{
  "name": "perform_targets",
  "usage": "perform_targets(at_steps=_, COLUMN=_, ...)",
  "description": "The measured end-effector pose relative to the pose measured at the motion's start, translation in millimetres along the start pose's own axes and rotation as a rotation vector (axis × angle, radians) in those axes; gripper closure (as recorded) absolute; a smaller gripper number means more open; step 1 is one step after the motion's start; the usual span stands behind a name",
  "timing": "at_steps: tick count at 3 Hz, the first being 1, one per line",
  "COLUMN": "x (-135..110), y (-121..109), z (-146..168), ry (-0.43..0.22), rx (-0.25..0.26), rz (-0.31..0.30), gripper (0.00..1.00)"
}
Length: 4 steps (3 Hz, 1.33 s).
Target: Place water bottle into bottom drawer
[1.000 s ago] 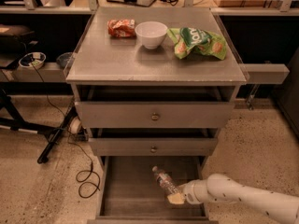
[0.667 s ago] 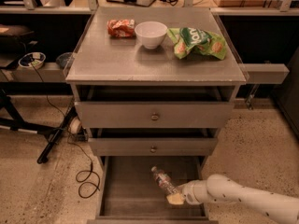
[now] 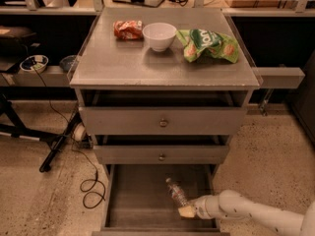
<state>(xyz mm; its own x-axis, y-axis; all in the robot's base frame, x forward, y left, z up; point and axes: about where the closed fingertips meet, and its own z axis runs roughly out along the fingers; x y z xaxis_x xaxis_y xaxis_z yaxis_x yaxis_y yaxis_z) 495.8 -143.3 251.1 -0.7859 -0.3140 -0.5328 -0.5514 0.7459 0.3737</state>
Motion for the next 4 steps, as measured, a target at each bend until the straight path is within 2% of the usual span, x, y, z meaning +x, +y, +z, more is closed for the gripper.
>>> perform_targets(at_steps=2, x=23.3, y=-35.6, z=29.7, ry=0.003, rx=-0.013, rz=0.096, gripper=1.00)
perform_targets(at_steps=3, x=35.9, y=-53.1, z=43.0, ry=0.013, rx=0.003, rz=0.150, gripper=1.00)
perform_targets(at_steps=4, x=37.5, y=-56.0, z=44.8, ry=0.014, rx=0.006, rz=0.157, gripper=0.85)
